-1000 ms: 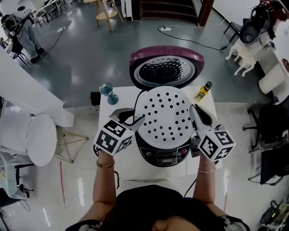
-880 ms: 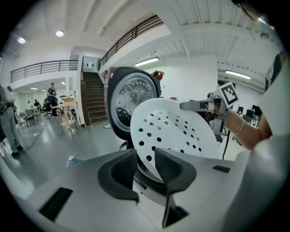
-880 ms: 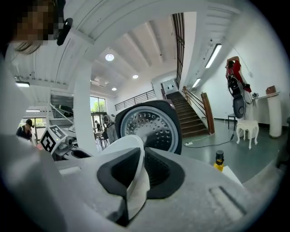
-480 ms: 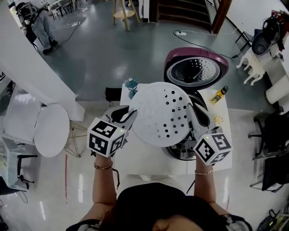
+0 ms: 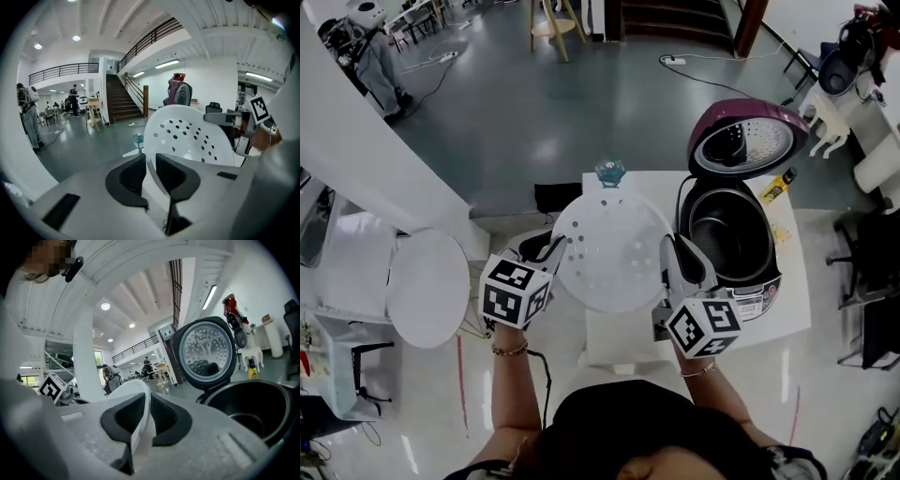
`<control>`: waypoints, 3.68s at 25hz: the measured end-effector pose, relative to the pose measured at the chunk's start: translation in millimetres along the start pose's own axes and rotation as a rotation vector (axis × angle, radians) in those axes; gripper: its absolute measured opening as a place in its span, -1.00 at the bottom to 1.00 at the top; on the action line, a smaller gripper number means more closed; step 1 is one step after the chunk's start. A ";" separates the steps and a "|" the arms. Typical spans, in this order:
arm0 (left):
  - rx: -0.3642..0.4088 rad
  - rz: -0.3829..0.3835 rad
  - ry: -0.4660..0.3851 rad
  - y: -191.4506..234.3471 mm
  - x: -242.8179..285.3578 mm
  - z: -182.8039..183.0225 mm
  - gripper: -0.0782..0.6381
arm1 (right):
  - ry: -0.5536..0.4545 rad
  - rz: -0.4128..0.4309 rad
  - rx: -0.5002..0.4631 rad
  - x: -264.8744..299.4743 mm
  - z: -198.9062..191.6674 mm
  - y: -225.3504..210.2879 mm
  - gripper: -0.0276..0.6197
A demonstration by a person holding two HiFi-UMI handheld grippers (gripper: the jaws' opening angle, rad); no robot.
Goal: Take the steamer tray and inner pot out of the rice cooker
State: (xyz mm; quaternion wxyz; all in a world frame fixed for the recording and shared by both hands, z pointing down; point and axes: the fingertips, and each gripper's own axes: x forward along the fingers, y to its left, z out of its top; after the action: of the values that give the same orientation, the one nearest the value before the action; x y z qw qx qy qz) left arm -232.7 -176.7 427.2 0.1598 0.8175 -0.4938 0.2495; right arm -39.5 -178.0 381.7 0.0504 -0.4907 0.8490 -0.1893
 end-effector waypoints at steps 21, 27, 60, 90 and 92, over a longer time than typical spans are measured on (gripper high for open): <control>0.254 -0.261 0.279 26.1 188.9 -88.5 -0.66 | 0.165 -0.522 0.482 22.4 -193.6 -90.2 -0.81; 0.340 -0.286 0.285 16.6 246.4 -85.2 -0.68 | 0.180 -0.642 0.692 23.8 -229.0 -119.2 -0.80; 0.105 -0.222 -0.200 25.3 191.8 -39.3 -0.04 | 0.122 -0.320 0.421 23.9 -193.2 -49.1 -0.36; 0.171 -0.216 -0.236 -244.2 138.8 99.1 -0.02 | 0.560 -0.097 -0.723 -81.3 32.0 -277.3 -0.36; 0.171 -0.178 -0.103 -238.1 163.7 87.7 -0.02 | 0.656 -0.114 -0.765 -67.6 24.2 -297.0 -0.36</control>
State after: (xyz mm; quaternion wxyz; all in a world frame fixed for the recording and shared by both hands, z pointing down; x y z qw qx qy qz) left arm 63.9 -230.6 444.0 0.0854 0.8804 -0.4039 0.2334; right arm 243.6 -259.6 462.8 -0.4130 -0.4343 0.8004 -0.0113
